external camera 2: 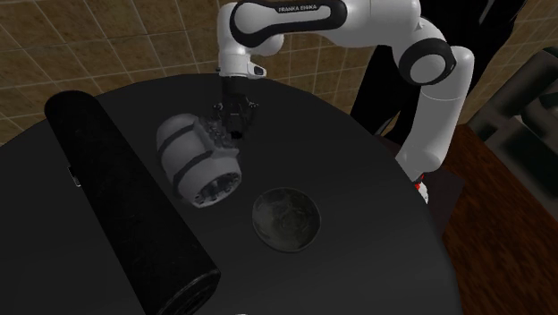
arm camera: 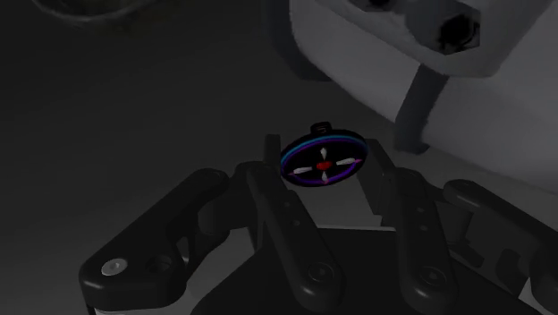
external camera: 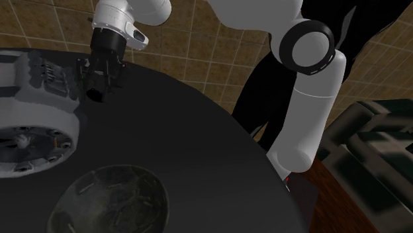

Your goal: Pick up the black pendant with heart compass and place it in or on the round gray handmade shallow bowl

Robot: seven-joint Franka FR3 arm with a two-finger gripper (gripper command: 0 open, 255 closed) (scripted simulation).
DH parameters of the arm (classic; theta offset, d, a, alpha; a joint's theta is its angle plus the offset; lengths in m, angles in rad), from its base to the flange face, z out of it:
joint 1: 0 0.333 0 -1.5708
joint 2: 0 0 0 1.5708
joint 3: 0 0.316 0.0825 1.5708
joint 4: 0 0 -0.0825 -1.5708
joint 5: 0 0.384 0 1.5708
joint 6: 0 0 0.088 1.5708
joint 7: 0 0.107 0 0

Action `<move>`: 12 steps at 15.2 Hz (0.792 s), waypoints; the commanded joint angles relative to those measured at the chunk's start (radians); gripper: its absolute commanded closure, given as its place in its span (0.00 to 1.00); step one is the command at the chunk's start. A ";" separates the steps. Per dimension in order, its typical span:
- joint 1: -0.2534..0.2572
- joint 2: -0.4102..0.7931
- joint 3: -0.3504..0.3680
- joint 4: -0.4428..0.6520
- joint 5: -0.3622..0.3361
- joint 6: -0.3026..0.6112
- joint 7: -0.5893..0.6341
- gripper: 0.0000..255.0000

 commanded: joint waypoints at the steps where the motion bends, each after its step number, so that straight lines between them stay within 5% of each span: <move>1: 0.000 0.003 0.001 0.033 -0.001 -0.023 0.018 1.00; 12: 0.002 0.021 0.005 0.186 -0.006 -0.128 0.104 1.00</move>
